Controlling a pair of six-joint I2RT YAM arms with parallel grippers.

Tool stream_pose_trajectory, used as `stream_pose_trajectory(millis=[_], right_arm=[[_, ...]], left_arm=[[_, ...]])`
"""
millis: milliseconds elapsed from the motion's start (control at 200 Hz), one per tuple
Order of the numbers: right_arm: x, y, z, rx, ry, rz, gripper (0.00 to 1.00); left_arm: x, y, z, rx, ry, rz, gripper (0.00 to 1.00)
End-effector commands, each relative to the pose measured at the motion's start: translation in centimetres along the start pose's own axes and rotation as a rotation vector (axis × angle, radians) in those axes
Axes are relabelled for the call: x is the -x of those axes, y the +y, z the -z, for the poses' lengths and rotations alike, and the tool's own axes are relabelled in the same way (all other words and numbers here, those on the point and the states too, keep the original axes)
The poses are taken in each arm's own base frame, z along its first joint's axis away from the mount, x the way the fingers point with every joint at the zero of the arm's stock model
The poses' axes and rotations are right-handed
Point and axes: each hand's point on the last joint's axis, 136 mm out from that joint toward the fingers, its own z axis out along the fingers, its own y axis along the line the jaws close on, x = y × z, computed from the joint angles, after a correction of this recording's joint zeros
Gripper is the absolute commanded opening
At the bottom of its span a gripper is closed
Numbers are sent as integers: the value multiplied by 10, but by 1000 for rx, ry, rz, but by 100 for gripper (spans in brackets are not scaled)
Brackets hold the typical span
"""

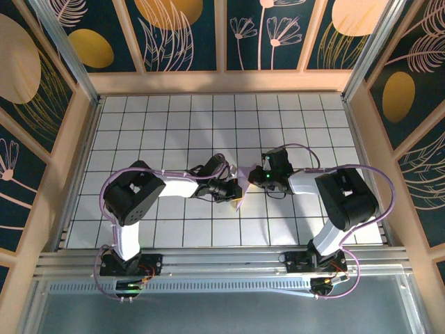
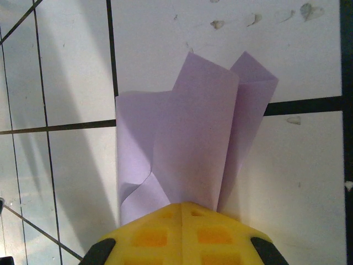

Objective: Fold a paper plane with a square sheet of paper (fold left side to right side)
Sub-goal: Fold the wing for the fifth time at the center of the table.

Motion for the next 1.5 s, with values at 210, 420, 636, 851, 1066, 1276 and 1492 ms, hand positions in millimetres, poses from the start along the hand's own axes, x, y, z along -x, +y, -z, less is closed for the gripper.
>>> stream_pose_trajectory(millis=[210, 420, 636, 851, 1066, 1276, 1492], right_arm=[[-26, -24, 2, -110, 86, -12, 0], [5, 13, 11, -22, 18, 53, 0], [20, 34, 31, 24, -44, 104, 0], [-5, 34, 33, 88, -11, 86, 0], [-26, 39, 17, 119, 43, 90, 0], [-30, 34, 5, 108, 51, 86, 0], [-28, 24, -3, 64, 54, 98, 0]], left_arm=[[-12, 19, -9, 86, 40, 23, 0], [-18, 39, -8, 188, 38, 22, 0], [-11, 41, -5, 246, 8, 6, 0], [-9, 40, -6, 248, 3, -1, 0], [-10, 44, -5, 264, 1, 1, 0], [-9, 46, -3, 281, -7, 3, 0], [-10, 49, -3, 290, -1, 6, 0]])
